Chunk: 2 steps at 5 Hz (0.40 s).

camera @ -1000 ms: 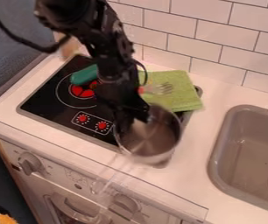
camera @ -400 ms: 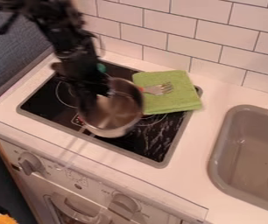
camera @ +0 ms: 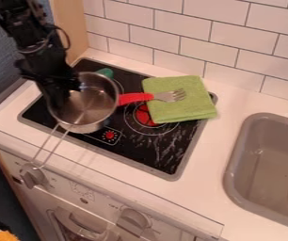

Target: Move the silver saucepan to the bottom-left of the stove

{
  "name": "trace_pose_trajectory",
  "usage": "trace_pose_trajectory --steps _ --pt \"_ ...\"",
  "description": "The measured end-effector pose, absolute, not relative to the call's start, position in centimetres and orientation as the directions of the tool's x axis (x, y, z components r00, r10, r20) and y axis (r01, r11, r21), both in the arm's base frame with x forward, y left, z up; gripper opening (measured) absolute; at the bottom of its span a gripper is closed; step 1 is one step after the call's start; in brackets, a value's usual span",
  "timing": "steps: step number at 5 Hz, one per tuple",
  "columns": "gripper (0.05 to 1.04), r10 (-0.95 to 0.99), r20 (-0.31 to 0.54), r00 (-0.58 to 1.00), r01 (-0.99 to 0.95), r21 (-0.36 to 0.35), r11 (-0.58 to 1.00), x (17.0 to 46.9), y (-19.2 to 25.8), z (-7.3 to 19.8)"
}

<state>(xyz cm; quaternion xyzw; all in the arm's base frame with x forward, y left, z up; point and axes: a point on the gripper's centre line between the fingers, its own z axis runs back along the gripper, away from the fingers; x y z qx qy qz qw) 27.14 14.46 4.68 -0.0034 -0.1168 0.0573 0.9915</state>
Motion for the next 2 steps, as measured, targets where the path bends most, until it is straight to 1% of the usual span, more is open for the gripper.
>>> trace_pose_trajectory --steps 1,2 --pt "0.075 0.188 0.22 0.957 -0.19 -0.011 0.982 26.9 17.4 4.2" --pt "0.075 0.227 0.208 0.952 -0.229 -0.01 0.973 26.8 18.9 3.4"
